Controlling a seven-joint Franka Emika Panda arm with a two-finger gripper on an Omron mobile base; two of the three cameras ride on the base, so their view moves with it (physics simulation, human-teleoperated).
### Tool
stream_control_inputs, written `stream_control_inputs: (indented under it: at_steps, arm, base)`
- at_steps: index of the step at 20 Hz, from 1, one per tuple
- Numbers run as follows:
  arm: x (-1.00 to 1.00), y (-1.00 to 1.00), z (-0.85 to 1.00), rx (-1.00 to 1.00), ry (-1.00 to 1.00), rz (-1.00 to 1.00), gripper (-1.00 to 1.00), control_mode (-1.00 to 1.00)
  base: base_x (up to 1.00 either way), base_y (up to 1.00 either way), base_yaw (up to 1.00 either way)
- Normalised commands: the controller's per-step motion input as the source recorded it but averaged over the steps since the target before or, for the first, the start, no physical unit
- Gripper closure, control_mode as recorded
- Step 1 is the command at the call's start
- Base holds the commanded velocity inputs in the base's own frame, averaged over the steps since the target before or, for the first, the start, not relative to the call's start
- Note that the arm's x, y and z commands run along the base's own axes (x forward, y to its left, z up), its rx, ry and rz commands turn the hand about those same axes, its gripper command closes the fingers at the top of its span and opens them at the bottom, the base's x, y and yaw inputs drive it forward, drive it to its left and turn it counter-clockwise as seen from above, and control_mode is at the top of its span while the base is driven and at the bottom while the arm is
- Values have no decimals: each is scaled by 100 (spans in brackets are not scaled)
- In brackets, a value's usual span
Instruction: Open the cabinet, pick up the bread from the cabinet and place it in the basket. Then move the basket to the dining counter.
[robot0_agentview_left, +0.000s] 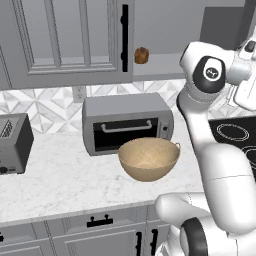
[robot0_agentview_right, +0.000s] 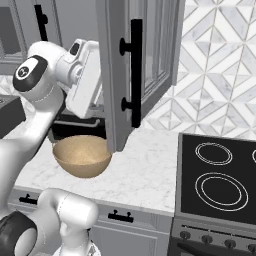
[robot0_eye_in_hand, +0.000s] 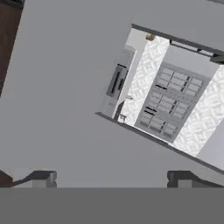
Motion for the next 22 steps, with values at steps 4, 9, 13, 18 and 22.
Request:
stream_control_inputs:
  at_steps: [4,9,13,18,22]
  arm:
    - [-15,-89,-1,22,-7,4,-100,-100]
    - [-5,-13,0,16,-4,2,-100,-100]
    - [0,90,-7,13,-2,0,-100,-100]
    - [21,100,-18,5,-3,-4,-100,-100]
    - [78,100,-51,47,-20,-16,-100,-100]
  base:
    - [0,0,0]
    - [0,0,0]
    - [0,0,0]
    - [0,0,0]
    - [0,0,0]
